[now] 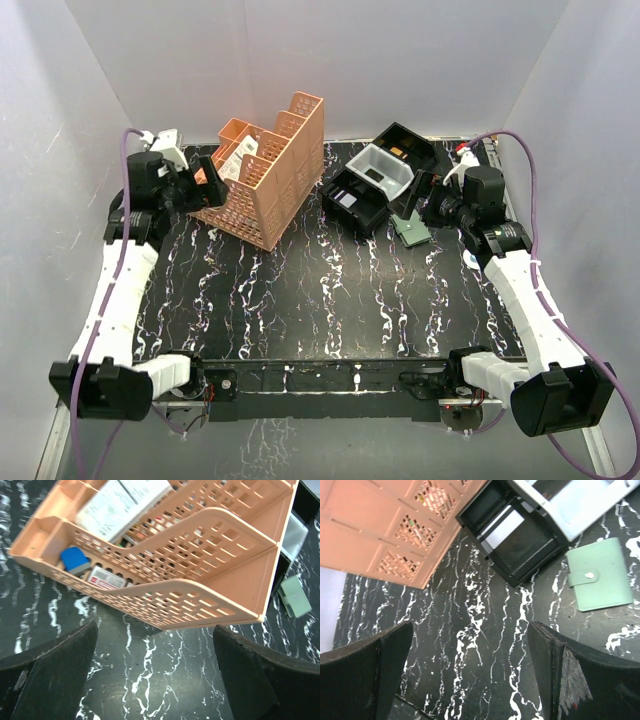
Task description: Take the credit cards out of the card holder
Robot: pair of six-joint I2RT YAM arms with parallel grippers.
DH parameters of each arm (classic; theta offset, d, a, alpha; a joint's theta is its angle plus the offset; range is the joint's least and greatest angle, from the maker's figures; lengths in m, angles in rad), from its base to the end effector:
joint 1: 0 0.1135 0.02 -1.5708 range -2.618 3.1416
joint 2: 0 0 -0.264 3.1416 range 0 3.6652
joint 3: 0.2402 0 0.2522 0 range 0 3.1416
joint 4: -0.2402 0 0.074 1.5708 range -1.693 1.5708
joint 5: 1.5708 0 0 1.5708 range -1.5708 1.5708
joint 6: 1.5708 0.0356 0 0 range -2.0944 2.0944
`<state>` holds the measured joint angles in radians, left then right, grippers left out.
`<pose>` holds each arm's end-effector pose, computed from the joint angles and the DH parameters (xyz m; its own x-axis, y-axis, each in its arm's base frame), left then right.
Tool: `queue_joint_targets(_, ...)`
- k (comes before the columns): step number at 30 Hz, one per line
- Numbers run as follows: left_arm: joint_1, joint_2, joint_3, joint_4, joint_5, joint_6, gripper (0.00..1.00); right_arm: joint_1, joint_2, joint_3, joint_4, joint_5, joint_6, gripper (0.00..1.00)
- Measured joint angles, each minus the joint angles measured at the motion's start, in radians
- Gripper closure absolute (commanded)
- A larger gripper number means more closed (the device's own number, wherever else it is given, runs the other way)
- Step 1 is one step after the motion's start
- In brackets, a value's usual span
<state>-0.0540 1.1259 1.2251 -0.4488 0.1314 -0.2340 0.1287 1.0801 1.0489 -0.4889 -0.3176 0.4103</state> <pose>0.2463 -0.0180 0.3983 -0.3736 -0.2100 -0.9035 0.0923 0.9608 -0.2615 0.2325 0.0413 0.3451 -0.6078 0.3035 -0.7338 -0.1616 0.8575 0.4885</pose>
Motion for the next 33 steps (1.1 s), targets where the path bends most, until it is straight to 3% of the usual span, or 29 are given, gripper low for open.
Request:
queue_joint_targets(13,0.008,0.321,0.141,0.019,0.348,-0.024,0.01,0.014,0.01,0.0,0.072,-0.18,0.087,0.02)
queue_joint_targets(23,0.011,0.374,0.179,0.075,0.605,0.014,0.01,0.02,0.168,0.018,0.097,-0.285,0.125,0.02)
queue_joint_targets(33,0.023,0.374,0.179,0.082,0.755,0.071,0.01,0.132,0.505,0.362,0.058,-0.233,0.174,0.02)
